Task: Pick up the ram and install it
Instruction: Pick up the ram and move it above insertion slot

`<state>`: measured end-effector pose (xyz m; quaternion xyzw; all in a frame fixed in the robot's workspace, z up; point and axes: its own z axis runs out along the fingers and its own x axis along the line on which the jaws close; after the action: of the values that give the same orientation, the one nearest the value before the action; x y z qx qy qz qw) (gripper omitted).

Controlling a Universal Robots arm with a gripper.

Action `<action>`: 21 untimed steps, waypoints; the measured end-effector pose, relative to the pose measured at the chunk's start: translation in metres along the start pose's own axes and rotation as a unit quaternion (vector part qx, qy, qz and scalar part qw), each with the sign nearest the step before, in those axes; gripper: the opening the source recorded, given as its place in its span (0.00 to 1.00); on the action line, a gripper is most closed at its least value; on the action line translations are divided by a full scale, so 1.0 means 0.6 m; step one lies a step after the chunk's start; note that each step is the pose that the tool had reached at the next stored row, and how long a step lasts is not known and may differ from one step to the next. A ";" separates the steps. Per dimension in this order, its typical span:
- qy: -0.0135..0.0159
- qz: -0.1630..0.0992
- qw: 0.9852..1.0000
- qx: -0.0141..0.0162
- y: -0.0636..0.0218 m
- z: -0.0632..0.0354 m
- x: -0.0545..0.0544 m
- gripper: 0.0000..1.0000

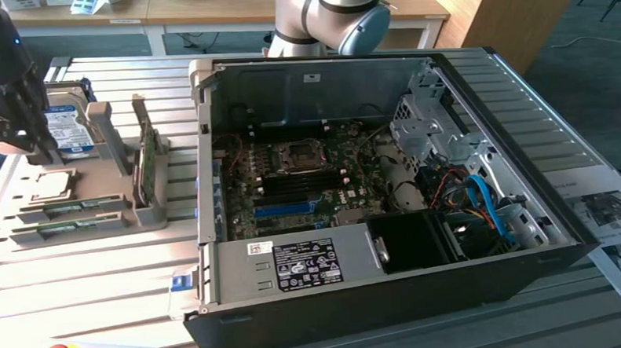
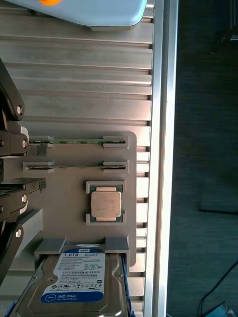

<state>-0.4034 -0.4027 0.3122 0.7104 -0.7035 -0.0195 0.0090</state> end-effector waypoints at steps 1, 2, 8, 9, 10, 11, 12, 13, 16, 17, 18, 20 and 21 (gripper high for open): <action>0.000 0.000 1.000 0.000 0.000 0.001 0.000 0.31; 0.000 0.000 1.000 0.000 0.000 0.001 0.001 0.31; 0.000 0.000 1.000 0.000 0.000 0.002 0.001 0.31; 0.000 0.000 1.000 0.000 0.000 0.002 0.003 0.31; 0.000 0.000 1.000 0.000 0.000 0.002 0.005 0.31; 0.000 0.000 1.000 0.000 0.000 0.002 0.007 0.31; 0.000 0.000 1.000 0.000 0.000 0.002 0.009 0.31; 0.000 0.000 1.000 0.000 0.000 0.002 0.012 0.31; 0.000 0.000 1.000 0.000 0.000 0.002 0.018 0.31; 0.000 0.000 1.000 0.000 0.000 0.002 0.021 0.31; 0.000 0.000 1.000 0.000 0.000 0.001 0.023 0.31; 0.000 0.000 1.000 0.000 0.000 0.002 0.027 0.31; 0.000 0.000 1.000 0.000 0.000 0.001 0.029 0.31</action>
<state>-0.4033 -0.4202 0.3111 0.7104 -0.7035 -0.0195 0.0089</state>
